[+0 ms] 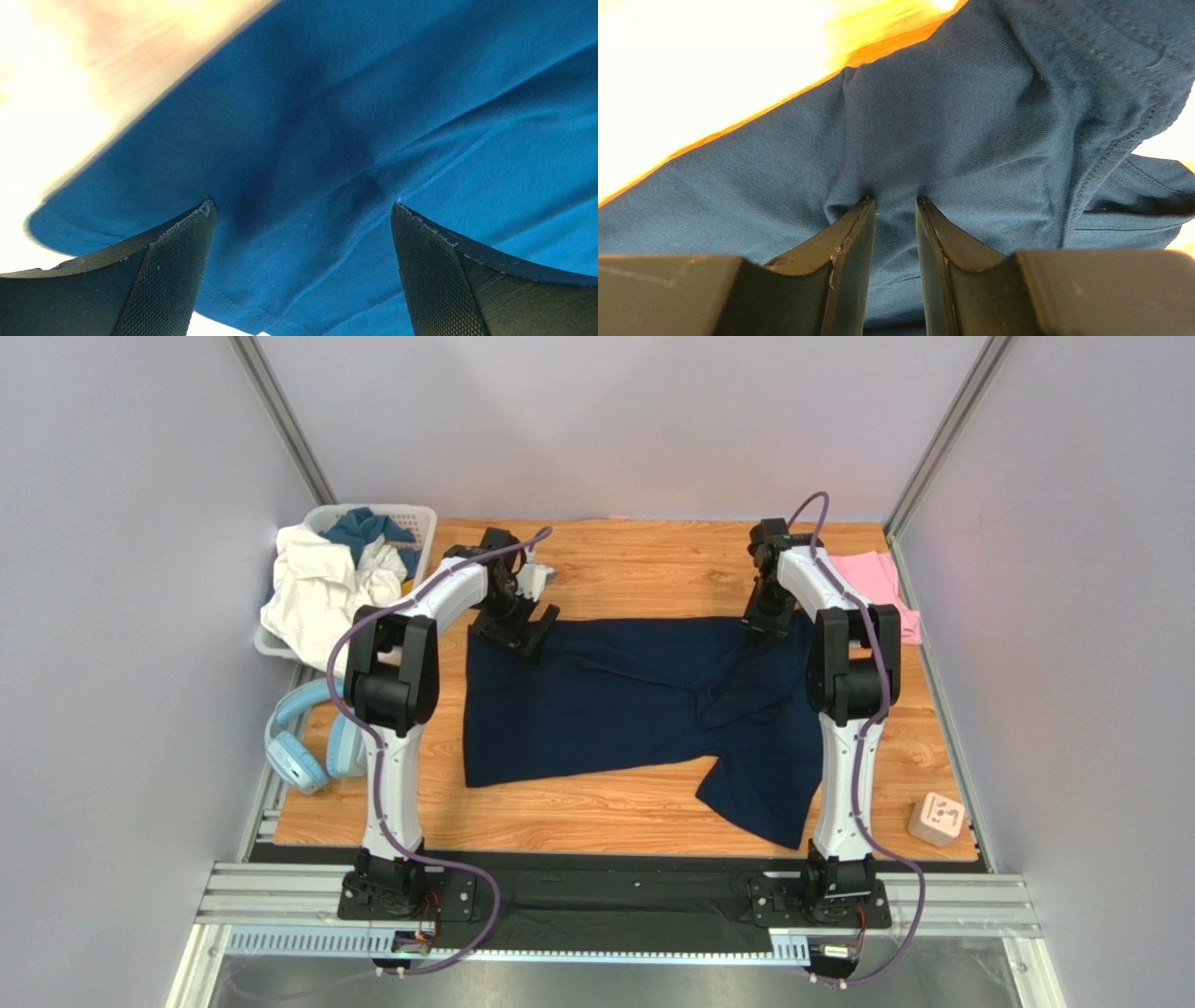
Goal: Fold and stack the t-shirts
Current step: Fold the flattened tshirt in 1/3 of the way
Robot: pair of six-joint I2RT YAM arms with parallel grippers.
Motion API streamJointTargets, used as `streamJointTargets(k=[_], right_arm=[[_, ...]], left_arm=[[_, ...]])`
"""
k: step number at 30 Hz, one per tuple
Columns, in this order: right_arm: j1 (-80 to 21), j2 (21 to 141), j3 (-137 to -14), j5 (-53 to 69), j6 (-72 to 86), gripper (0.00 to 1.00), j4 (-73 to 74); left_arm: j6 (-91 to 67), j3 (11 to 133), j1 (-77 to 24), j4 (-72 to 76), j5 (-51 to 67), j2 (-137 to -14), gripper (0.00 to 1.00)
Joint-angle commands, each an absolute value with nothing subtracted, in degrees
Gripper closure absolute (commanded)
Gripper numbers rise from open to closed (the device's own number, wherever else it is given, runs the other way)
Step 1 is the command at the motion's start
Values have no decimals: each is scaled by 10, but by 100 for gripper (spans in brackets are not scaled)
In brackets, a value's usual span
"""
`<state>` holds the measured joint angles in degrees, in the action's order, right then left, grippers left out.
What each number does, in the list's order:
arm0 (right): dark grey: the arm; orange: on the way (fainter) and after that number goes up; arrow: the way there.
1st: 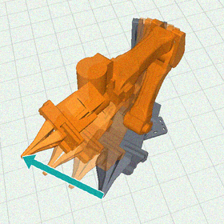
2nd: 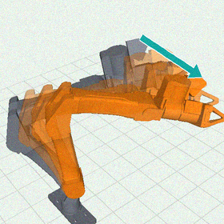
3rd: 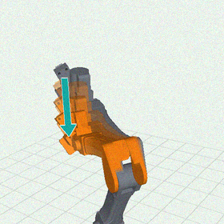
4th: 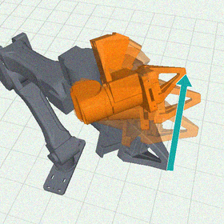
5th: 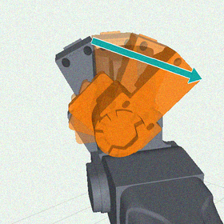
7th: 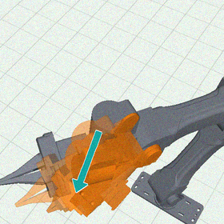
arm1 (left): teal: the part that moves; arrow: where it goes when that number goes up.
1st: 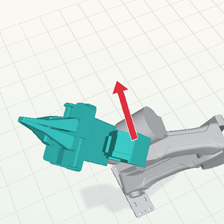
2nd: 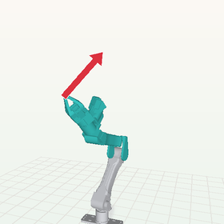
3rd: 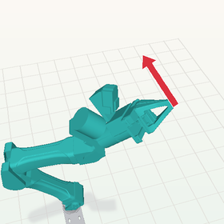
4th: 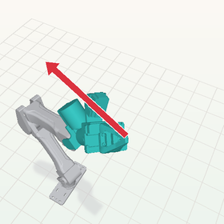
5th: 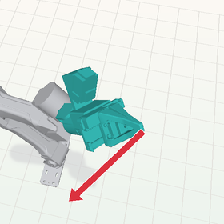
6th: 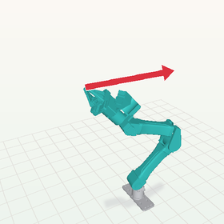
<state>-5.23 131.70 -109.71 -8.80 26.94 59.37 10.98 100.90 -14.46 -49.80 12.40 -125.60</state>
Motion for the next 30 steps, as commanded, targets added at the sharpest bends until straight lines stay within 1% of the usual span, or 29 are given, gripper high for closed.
streamJointTargets(k=[1,3,8,13,20,22,23,24,25,27,28,30], right_arm=[[-62,1316,-1082,-63,268,65,597],[-62,1316,-1082,-62,266,65,597],[-63,1316,-1082,-52,268,65,595],[-63,1320,-1092,-38,271,65,592],[-62,1363,-1150,-9,274,65,606],[-63,1371,-1164,24,279,65,611],[-63,1370,-1163,35,280,65,612],[-62,1367,-1160,34,280,65,610],[-64,1357,-1151,33,278,65,609],[-63,1347,-1142,25,274,64,604],[-63,1341,-1138,23,273,64,604],[-63,1339,-1136,24,272,64,604]], left_arm=[[97,1000,-109,-540,184,-1269,3],[91,1019,-82,-562,192,-1274,2],[103,1048,-43,-589,189,-1269,4],[119,1089,-42,-586,117,-1264,3],[106,1253,-47,-643,121,-1331,3],[100,1291,-52,-665,121,-1354,3],[98,1322,-58,-698,142,-1354,3],[98,1323,-62,-707,159,-1348,4],[98,1311,-73,-708,173,-1313,4],[104,1226,-88,-674,198,-1259,3],[107,1158,-108,-648,200,-1206,2],[121,1107,-128,-638,190,-1170,1]])
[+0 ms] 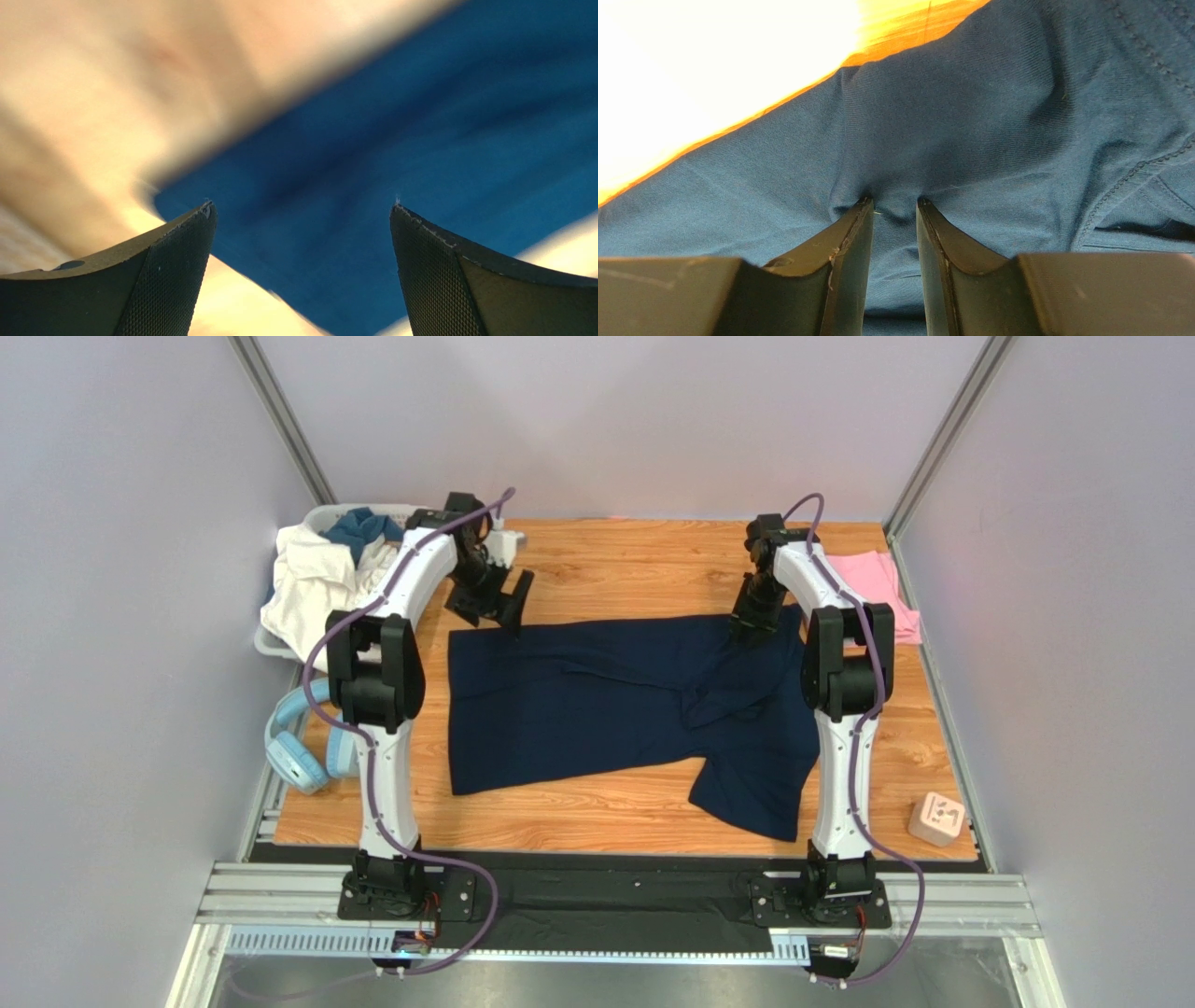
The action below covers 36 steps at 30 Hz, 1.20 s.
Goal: Fold and stack the t-shirts
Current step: Fold the flattened tshirt in 1/3 of the way
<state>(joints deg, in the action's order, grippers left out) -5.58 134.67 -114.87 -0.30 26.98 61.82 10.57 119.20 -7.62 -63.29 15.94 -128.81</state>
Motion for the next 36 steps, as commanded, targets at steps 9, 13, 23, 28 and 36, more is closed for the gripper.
streamJointTargets(k=[9,13,23,28,36], right_arm=[[-62,1323,-1128,27,274,64,604],[-63,1316,-1124,25,272,64,604],[-64,1285,-1087,28,272,65,586],[-63,1264,-1060,31,274,64,575],[-61,1298,-1101,25,269,64,582]], left_arm=[[114,1020,-148,-642,170,-1188,2],[101,1045,-140,-646,163,-1208,2],[80,1073,-124,-673,163,-1270,2],[60,1087,-112,-695,186,-1290,2],[63,1117,-104,-695,128,-1313,2]])
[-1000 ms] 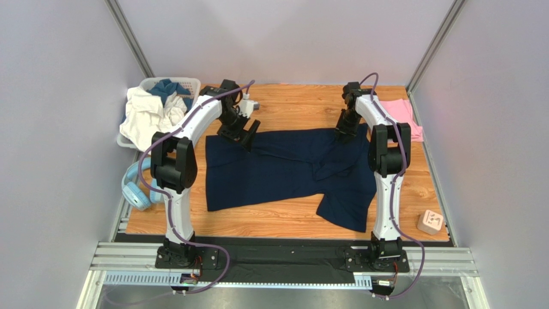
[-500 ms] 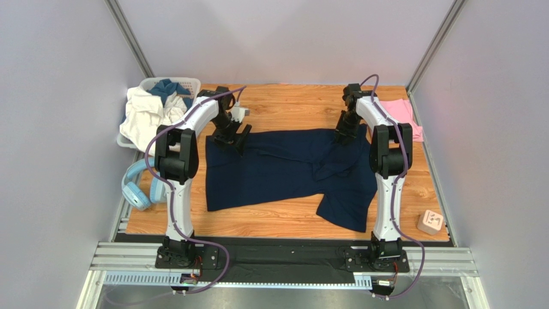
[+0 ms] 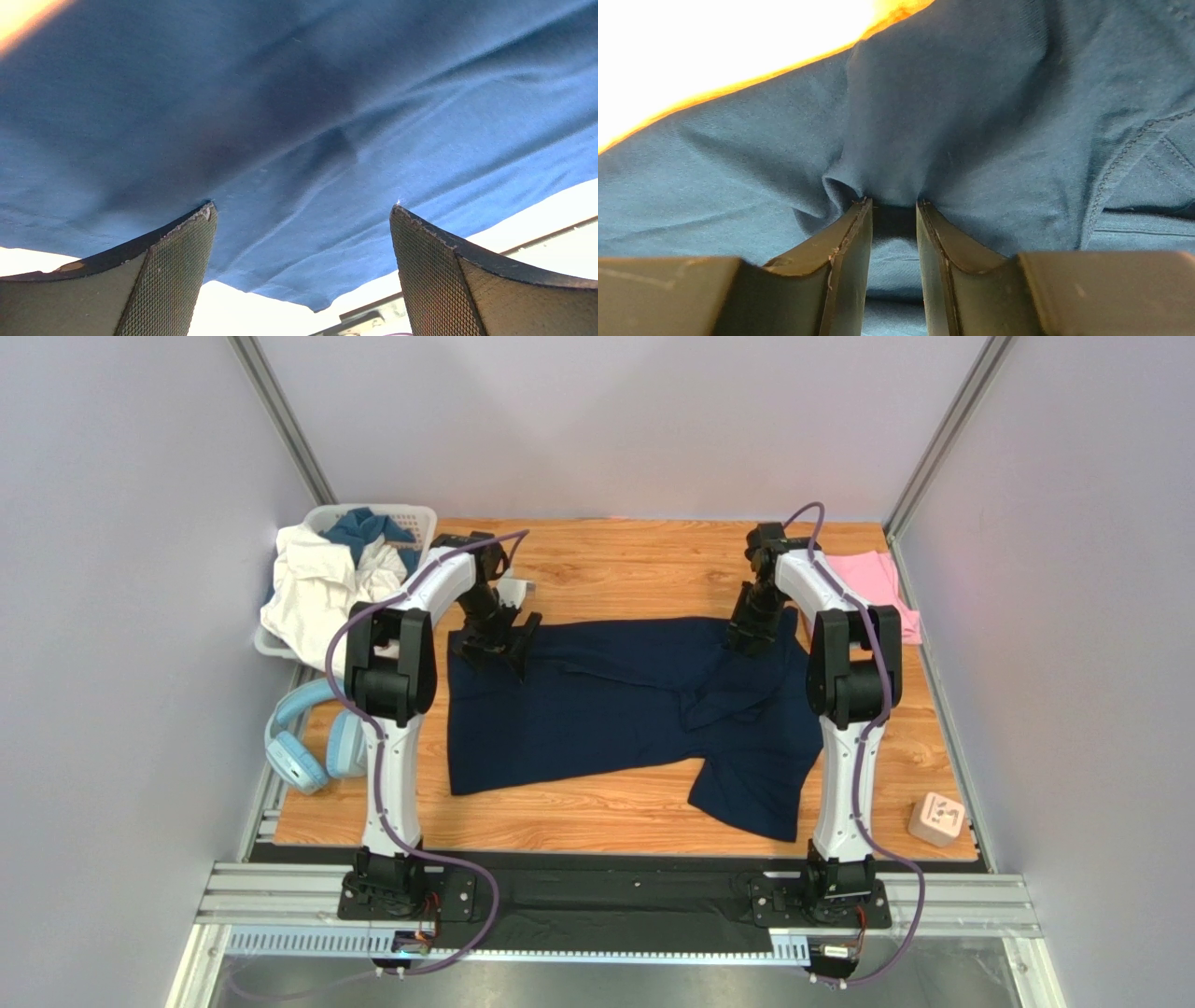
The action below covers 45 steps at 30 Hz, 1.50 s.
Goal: Fold and stack the t-shirts
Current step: Fold the flattened tshirt in 1/3 of the way
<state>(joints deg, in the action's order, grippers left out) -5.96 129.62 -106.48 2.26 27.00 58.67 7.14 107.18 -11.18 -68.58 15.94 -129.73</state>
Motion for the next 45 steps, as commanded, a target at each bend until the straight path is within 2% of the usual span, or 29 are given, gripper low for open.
streamJointTargets(k=[1,9,14,19,22,29,37,43,45], right_arm=[[-58,1306,-1110,26,270,64,587],[-40,1397,-1218,56,279,64,609],[-36,1416,-1230,58,279,64,607],[-26,1442,-1255,69,286,64,606],[-19,1455,-1264,91,298,64,605],[-18,1448,-1254,102,310,64,593],[-16,1412,-1207,88,320,64,578],[-16,1360,-1226,79,322,61,576],[-17,1335,-1225,90,325,59,570]], left_arm=[[65,1125,-102,-699,117,-1318,2],[72,1224,-73,-742,79,-1392,2],[75,1201,-73,-724,80,-1382,2],[77,1228,-73,-723,62,-1387,2],[80,1266,-73,-727,45,-1396,2],[94,1447,-78,-768,12,-1439,0],[95,1394,-84,-749,31,-1393,2],[113,1176,-117,-679,119,-1198,0],[124,1122,-128,-679,128,-1178,0]])
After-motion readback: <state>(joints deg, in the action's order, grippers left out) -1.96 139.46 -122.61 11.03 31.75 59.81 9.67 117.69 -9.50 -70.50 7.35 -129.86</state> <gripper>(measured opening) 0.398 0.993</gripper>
